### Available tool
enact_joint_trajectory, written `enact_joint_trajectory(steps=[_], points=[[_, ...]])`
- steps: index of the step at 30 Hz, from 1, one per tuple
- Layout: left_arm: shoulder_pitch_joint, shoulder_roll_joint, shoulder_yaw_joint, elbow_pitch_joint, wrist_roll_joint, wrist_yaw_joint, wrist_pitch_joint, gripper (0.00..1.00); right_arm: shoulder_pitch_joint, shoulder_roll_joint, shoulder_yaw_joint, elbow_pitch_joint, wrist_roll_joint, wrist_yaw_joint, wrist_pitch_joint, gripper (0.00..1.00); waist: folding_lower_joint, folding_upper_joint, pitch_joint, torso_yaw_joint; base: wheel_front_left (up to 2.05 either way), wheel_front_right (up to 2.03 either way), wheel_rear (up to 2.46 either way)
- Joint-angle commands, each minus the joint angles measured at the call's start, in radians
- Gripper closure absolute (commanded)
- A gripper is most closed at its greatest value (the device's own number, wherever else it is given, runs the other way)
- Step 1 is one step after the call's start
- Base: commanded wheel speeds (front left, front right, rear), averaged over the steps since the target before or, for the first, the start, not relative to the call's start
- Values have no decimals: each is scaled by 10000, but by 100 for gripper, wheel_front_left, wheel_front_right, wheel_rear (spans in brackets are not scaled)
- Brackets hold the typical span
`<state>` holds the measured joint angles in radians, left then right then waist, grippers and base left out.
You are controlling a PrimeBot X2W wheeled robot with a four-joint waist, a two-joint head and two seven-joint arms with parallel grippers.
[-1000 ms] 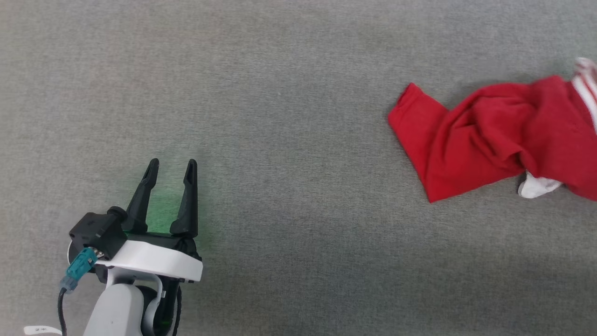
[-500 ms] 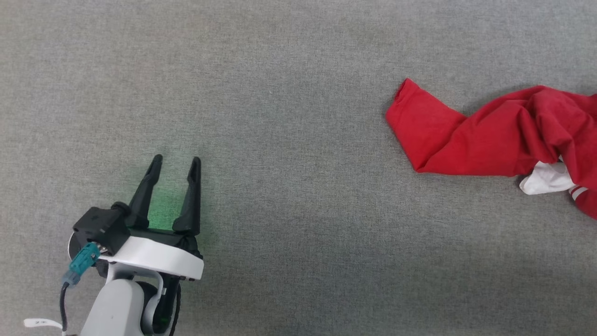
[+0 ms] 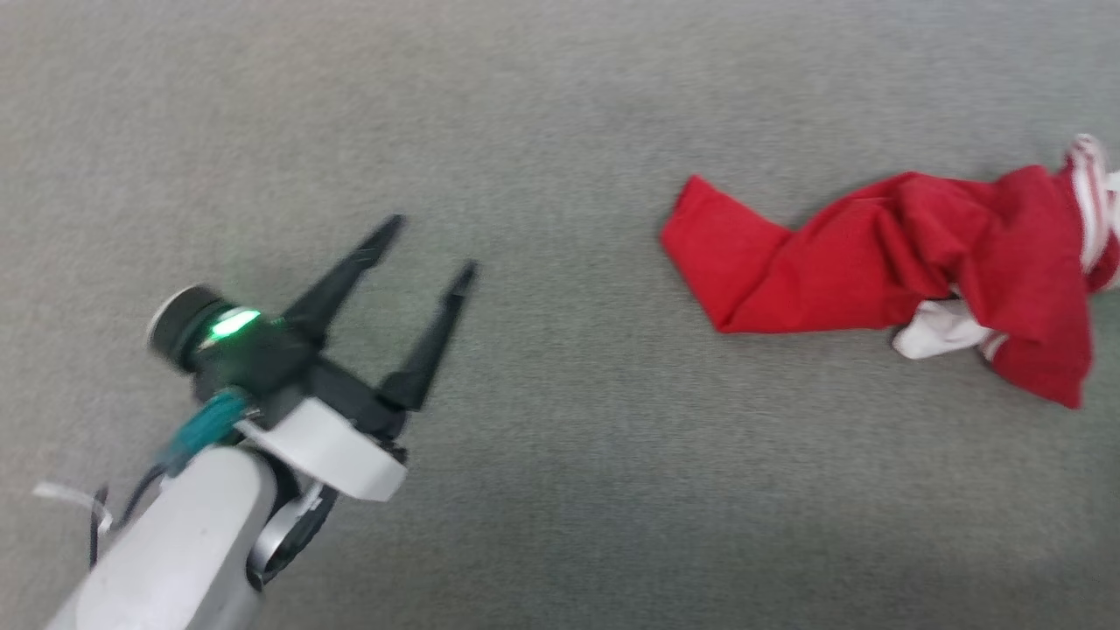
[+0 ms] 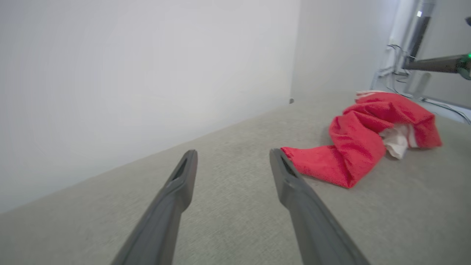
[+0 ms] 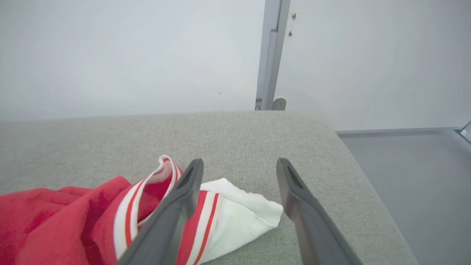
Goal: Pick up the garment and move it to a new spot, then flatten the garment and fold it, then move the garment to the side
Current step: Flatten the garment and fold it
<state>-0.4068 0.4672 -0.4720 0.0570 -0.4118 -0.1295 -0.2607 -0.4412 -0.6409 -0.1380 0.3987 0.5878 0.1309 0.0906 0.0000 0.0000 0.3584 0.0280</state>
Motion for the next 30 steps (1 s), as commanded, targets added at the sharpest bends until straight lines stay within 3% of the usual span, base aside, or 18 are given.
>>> enact_joint_trajectory(steps=[1,5,7,12,21,30], points=[[-647,512,-938,-285,-303,-5,342,0,363,370,-134,-284,-38,-3,-410,0,0,0,-315,-469,0,0,0],[-2257,1471,-3544,-1001,-1629,-5,2096,0,948,1175,-416,-940,51,-2,-1023,0,0,0,-477,-1120,0,0,0],[-3190,1691,-4813,-1250,-2593,1,3190,0,1242,1483,-578,-1223,76,-3,-1218,0,0,0,-473,-1465,0,0,0],[-5557,1455,-7247,-1280,-4502,3,4979,0,1684,2130,-871,-1827,35,-2,-1463,0,0,0,-143,-2328,0,0,0],[-7263,66,-8044,778,-6829,1,6621,0,1540,2918,-661,-2273,31,0,-1802,0,0,0,669,-3722,0,0,0],[-7523,-603,-8080,2968,-7119,1,7135,0,1241,3404,93,-2046,113,0,-2256,0,0,0,1187,-4846,0,0,0]])
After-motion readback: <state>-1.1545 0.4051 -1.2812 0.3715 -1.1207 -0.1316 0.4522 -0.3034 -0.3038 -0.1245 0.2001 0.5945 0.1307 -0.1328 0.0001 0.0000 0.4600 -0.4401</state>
